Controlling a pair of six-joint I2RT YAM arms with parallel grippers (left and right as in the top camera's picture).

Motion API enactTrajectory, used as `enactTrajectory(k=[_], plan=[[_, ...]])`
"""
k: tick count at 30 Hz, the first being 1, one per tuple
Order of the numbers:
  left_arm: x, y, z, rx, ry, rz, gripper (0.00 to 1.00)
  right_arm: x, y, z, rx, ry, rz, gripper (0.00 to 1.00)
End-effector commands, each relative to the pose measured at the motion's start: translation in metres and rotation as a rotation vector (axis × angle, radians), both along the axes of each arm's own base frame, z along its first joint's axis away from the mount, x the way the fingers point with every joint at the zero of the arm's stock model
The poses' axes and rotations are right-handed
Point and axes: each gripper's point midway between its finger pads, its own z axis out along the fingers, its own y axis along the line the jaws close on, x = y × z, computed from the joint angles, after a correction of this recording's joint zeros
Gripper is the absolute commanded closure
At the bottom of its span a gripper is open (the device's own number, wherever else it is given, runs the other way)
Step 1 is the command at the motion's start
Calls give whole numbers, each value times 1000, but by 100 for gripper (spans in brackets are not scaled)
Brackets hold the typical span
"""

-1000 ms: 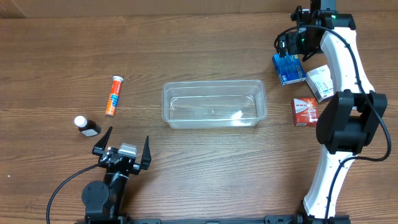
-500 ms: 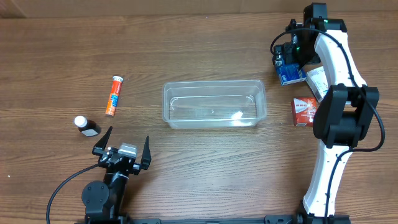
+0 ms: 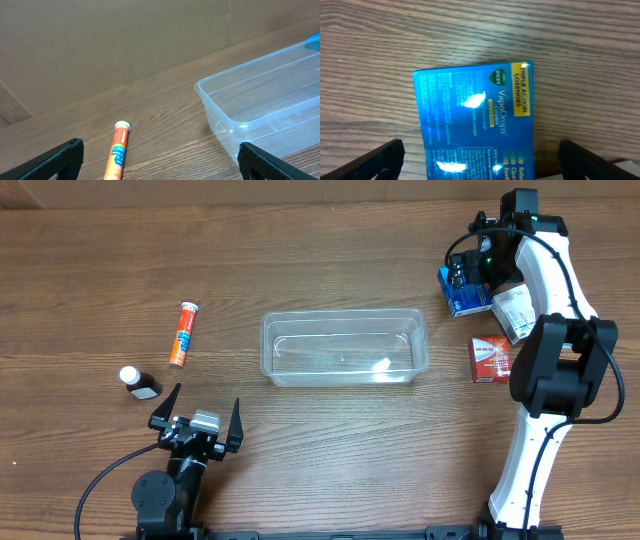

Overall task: Pack container
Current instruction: 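Reach the right gripper to the blue VapoDrops box and grasp it, then lift the blue box and carry it over the clear container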

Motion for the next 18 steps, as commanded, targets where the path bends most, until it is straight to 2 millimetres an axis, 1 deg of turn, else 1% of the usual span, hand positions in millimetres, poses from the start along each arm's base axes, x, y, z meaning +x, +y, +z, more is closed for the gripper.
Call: enactTrajectory(k=[1, 3, 6, 8, 12, 14, 16, 17, 18], plan=[[0, 1, 0, -7, -5, 1, 0, -3, 6, -5, 24, 14, 39, 0], [0, 1, 0, -7, -5, 1, 0, -9, 6, -10, 28, 39, 46, 0], [0, 1, 0, -7, -5, 1, 0, -19, 10, -30, 48, 108, 47, 0], [0, 1, 0, -7, -5, 1, 0, -23, 13, -38, 72, 131, 50, 0], [0, 1, 0, -7, -5, 1, 0, -24, 17, -40, 79, 138, 57, 0], [0, 1, 0, -7, -5, 1, 0, -25, 24, -40, 78, 143, 68, 0], [0, 1, 0, -7, -5, 1, 0, -26, 26, -41, 66, 152, 61, 5], [0, 1, 0, -7, -5, 1, 0, -26, 22, -42, 31, 161, 31, 8], [0, 1, 0, -7, -5, 1, 0, -27, 18, -43, -4, 169, 6, 9]])
